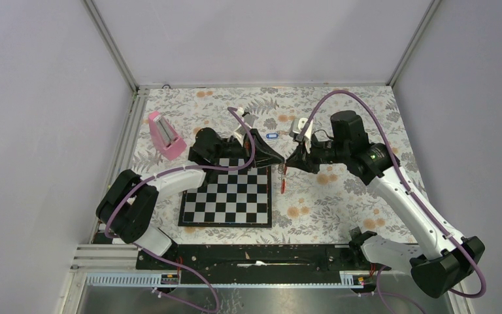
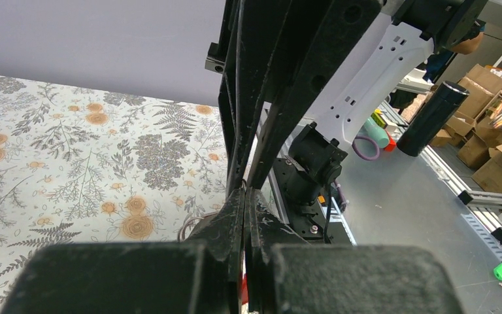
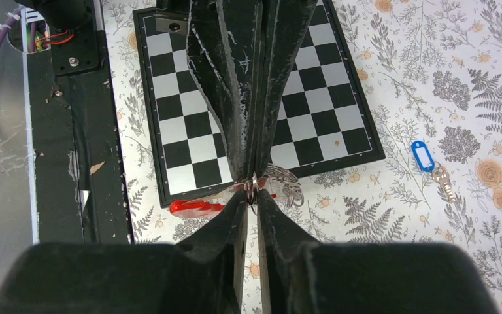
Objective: Put the keys on the keyring
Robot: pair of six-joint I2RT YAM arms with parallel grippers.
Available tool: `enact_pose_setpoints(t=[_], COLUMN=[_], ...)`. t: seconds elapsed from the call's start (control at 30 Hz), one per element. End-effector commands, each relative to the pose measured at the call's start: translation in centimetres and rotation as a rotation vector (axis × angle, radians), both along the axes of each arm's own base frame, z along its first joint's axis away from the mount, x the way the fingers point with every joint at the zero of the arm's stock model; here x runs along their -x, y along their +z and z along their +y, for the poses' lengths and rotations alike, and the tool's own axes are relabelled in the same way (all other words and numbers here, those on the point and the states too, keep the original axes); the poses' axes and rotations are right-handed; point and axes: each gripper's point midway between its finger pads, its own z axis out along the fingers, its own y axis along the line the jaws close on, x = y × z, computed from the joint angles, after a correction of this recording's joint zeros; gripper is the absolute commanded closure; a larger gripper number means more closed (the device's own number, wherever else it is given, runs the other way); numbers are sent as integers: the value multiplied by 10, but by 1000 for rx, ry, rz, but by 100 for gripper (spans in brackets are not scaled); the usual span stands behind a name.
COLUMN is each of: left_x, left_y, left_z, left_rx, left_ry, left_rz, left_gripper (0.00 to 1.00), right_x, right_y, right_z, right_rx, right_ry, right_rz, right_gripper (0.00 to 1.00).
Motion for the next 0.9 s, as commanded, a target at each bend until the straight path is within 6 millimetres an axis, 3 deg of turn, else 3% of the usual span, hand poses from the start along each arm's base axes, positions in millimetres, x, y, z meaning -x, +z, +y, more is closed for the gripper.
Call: enact_pose_setpoints(t=[0.0,0.17,0.4,0.53,0.67,0.87], left_x=[10,9,6,-6,-18,-18], left_y=[19,17,14,9,2,-4], left_z=[4,4,3,-1,-4,-10], left_rx=[60,57,32,-56,-139,-160], left_ry=[-18,-17,-12,16,32,13], left_rz=[-89,-89,-128,-192,-243,-283], left_gripper=[100,100,98,71,61,52], right_x=[-3,-3,-5,-5,-7,-9], right_y=[6,9,7,4,-1,-5], right_z=[2,1,-7,-13,-21,-25], right_rx=[-23,-21,35,94,161,225], right_ry=[5,7,-9,-24,-54,-84], right_rz=[-21,-37,-47,-16,17,73], right_gripper=[87,100,100,100,100,100])
